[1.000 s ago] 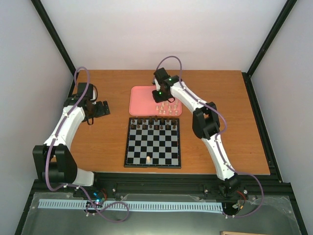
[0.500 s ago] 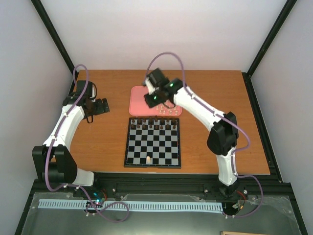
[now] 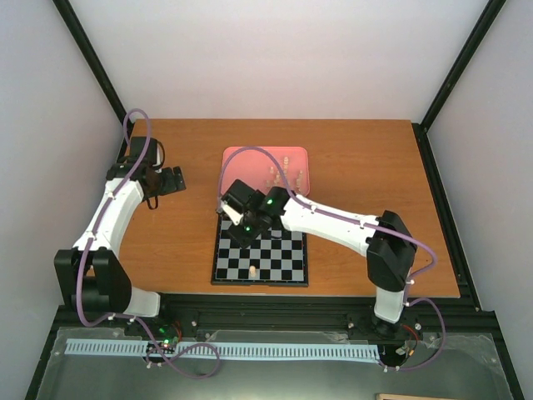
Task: Set up the chess pieces on the board
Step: Place the chess piece on the chessboard.
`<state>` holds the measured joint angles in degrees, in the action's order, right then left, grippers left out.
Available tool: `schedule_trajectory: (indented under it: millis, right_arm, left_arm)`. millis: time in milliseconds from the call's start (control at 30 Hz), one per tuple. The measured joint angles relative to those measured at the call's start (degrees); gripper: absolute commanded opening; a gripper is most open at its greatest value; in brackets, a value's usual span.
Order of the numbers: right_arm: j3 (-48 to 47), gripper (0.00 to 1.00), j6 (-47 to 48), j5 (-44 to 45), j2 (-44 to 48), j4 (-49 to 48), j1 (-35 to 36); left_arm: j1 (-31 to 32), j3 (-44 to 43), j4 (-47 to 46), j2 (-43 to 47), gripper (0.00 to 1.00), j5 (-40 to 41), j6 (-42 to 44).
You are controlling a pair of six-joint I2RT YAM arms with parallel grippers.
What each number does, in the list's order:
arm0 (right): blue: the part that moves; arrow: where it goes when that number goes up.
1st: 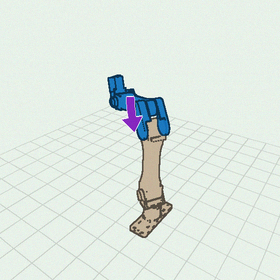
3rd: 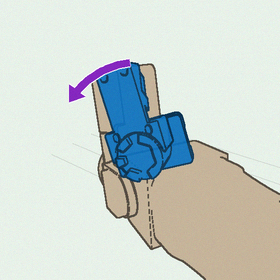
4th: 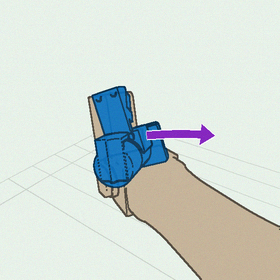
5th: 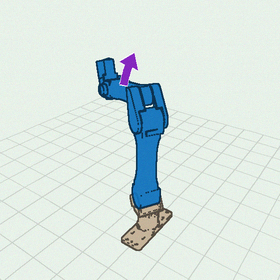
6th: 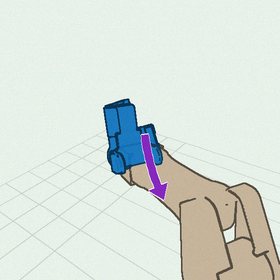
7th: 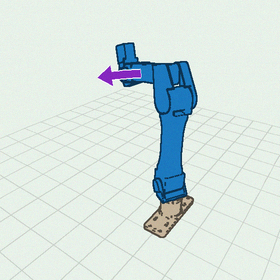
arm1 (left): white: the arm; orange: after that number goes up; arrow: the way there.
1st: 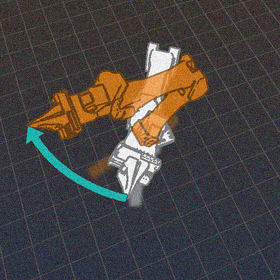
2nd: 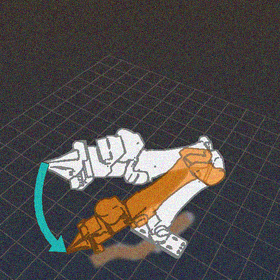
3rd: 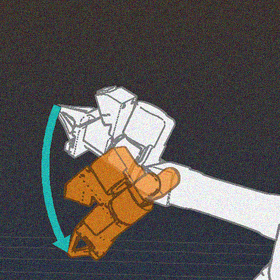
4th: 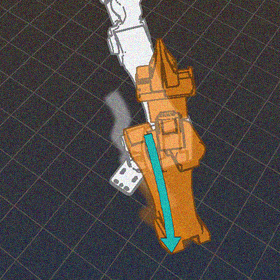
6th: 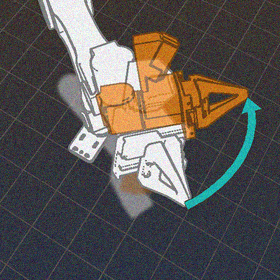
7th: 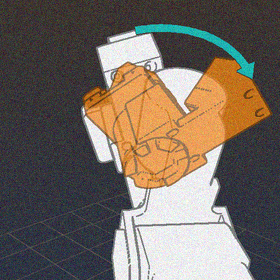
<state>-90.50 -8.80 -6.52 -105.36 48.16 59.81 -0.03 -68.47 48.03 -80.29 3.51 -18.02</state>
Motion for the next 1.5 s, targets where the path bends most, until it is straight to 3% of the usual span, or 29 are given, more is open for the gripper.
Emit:
schedule_trajectory:
  millis: [500,1500]
  right_arm:
    - [-1.1,0.09,2.8,-1.3,-8.6,-4.0,7.3]
    - [-8.4,0.09,3.6,0.5,-17.4,-4.0,7.4]
  left_arm:
    - [0.1,1.4,0.1,4.5,1.00,1.7,-0.4]
    - [0.1,2.4,0.1,5.4,1.00,2.1,0.1]
